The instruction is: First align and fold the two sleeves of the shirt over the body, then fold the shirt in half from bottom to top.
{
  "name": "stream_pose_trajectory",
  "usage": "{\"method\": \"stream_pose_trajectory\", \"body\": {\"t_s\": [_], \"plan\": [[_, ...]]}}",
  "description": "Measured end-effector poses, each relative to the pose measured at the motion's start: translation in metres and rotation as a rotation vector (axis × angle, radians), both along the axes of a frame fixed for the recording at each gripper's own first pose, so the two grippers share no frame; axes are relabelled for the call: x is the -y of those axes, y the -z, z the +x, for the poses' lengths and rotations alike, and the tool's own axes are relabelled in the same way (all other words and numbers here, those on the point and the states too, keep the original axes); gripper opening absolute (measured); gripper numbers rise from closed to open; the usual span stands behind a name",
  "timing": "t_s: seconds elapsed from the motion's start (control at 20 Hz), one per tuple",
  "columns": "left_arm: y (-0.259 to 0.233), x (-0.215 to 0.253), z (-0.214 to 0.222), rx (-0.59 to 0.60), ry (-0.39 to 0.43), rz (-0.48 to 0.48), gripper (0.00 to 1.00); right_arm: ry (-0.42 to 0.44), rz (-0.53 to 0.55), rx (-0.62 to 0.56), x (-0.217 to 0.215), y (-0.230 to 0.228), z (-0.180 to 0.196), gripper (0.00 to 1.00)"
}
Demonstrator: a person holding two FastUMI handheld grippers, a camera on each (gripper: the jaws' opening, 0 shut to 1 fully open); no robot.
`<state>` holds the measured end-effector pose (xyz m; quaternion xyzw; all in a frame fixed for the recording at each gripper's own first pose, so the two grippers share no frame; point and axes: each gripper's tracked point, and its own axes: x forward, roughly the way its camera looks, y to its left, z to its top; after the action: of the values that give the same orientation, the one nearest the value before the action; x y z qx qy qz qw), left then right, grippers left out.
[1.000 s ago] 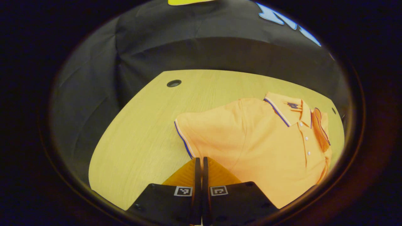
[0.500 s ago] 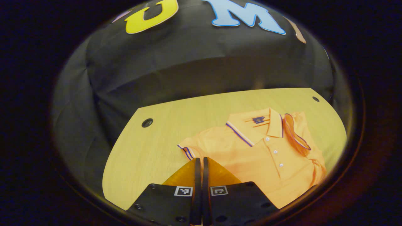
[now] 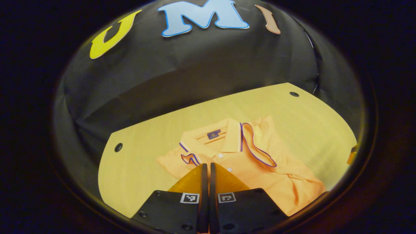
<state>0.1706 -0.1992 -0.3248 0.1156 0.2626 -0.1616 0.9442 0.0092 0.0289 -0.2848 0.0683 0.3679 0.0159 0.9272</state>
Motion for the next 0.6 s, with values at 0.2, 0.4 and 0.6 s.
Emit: {"method": "stream_pose_trajectory", "body": {"t_s": [0.2,0.4,0.6], "plan": [[0.02,0.008,-0.004,-0.059,0.0,-0.004,0.09,0.02,0.013,-0.003,0.009,0.003,-0.003,0.22],[0.028,0.0,-0.016,-0.11,-0.014,-0.044,0.67,0.022,0.016,-0.015,0.014,0.01,-0.009,0.22],[0.032,-0.029,-0.05,-0.157,-0.072,-0.082,0.98,-0.023,0.032,-0.06,0.006,0.017,-0.026,0.23]]}}
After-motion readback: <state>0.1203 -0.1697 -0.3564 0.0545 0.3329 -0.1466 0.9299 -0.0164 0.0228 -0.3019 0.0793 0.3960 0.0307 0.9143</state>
